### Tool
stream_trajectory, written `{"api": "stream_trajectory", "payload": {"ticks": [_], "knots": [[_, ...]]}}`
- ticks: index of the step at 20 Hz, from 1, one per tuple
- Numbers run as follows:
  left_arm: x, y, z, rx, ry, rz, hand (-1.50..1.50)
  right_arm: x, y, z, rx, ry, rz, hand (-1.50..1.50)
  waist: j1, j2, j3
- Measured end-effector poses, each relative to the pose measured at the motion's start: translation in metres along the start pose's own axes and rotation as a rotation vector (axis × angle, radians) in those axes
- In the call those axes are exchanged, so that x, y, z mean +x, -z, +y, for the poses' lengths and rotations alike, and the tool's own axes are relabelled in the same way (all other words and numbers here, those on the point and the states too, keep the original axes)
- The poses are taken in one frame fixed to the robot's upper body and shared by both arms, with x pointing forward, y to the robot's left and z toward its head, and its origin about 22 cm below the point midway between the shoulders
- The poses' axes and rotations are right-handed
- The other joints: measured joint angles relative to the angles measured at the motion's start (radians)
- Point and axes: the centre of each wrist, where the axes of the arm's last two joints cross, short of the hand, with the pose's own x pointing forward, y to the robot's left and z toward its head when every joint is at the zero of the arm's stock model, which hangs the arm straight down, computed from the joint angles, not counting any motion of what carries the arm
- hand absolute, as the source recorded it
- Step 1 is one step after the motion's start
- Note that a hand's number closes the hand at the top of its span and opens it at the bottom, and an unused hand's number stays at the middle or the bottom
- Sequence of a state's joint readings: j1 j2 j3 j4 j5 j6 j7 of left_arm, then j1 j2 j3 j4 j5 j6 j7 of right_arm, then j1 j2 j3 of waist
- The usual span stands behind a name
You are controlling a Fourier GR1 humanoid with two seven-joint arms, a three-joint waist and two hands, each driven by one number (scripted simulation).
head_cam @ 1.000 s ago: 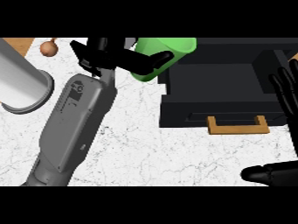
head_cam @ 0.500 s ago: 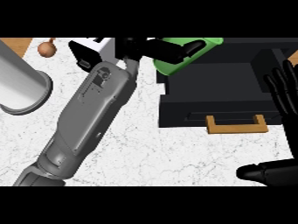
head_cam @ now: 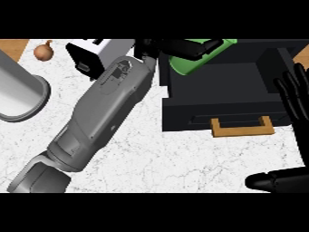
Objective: Pick up the cup, place it into the drawer and close the drawer
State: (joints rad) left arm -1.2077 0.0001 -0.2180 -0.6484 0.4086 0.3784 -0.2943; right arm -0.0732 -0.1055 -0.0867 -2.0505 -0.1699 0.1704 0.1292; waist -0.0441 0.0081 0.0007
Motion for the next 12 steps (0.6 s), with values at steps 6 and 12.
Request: {"api": "stream_trajectory", "payload": {"ticks": [6,12], "knots": [[-0.016,-0.003,-0.008,-0.021,0.072,0.039,1.50,-0.003,0.009,0.001,0.012,0.009,-0.009,-1.50,-0.020,0.006,0.000],[-0.019,-0.001,-0.014,-0.030,0.133,0.063,1.50,0.000,0.014,0.005,0.045,0.020,-0.013,-1.50,-0.042,0.010,0.001]]}}
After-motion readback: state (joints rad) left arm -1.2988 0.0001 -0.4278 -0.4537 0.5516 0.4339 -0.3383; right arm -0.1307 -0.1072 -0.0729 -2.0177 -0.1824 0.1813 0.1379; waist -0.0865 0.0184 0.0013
